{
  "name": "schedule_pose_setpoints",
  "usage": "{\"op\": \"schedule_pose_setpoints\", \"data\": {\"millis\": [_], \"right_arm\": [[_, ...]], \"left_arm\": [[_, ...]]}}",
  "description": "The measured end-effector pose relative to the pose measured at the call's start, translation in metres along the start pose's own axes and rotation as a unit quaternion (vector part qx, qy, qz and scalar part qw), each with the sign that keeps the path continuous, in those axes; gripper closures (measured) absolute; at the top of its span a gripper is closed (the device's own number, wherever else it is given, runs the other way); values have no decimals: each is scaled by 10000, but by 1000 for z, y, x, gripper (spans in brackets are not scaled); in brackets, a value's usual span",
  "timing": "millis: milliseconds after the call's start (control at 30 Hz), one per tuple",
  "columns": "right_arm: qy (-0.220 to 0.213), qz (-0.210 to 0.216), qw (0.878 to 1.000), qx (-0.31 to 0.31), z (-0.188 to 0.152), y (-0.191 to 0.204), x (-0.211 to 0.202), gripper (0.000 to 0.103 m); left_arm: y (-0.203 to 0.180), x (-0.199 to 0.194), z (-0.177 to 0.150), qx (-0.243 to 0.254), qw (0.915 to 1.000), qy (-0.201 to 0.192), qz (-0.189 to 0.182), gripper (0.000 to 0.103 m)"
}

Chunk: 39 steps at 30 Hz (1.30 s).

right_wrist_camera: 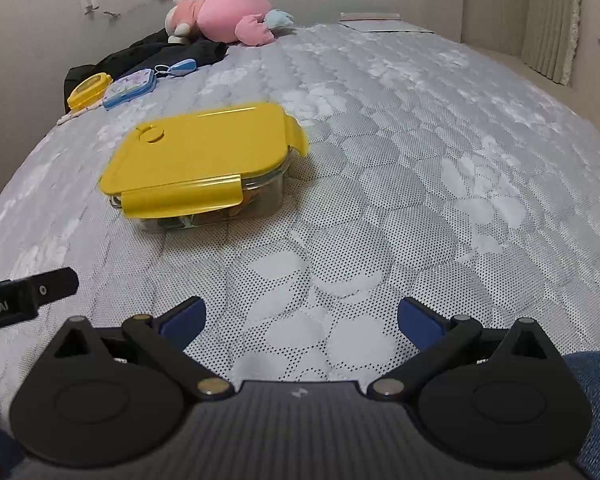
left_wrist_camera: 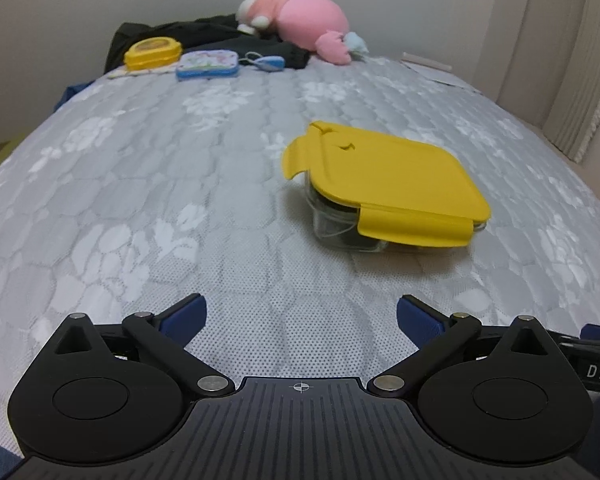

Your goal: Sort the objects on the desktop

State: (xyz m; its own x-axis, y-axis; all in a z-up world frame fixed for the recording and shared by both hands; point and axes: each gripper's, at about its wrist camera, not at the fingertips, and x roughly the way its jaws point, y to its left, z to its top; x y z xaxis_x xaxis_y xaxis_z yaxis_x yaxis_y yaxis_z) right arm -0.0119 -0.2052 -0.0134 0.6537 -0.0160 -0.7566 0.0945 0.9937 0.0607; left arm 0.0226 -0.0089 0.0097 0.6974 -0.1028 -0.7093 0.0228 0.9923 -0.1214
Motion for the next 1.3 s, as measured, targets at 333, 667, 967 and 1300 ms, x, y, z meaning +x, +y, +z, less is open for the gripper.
{"op": "schedule_pose_setpoints", "data": {"millis": [333, 667, 967, 1300], "right_arm": [[-72, 4, 9999, -112, -1, 2, -1, 0], [-31, 25, 9999, -152, -1, 3, -1, 0], [-42, 48, 9998, -187, -2, 4, 0, 0], [60, 25, 9997, -225, -3, 6, 3, 0]], "left_arm": [[-6, -2, -1, 246, 9997, -35, -9, 0], [-2, -1, -1, 98, 9999, 23, -13, 0], [-2, -1, -1, 16, 10000, 48, 42, 0], [-3, 1, -2, 49, 9999, 104, 47, 0]]}}
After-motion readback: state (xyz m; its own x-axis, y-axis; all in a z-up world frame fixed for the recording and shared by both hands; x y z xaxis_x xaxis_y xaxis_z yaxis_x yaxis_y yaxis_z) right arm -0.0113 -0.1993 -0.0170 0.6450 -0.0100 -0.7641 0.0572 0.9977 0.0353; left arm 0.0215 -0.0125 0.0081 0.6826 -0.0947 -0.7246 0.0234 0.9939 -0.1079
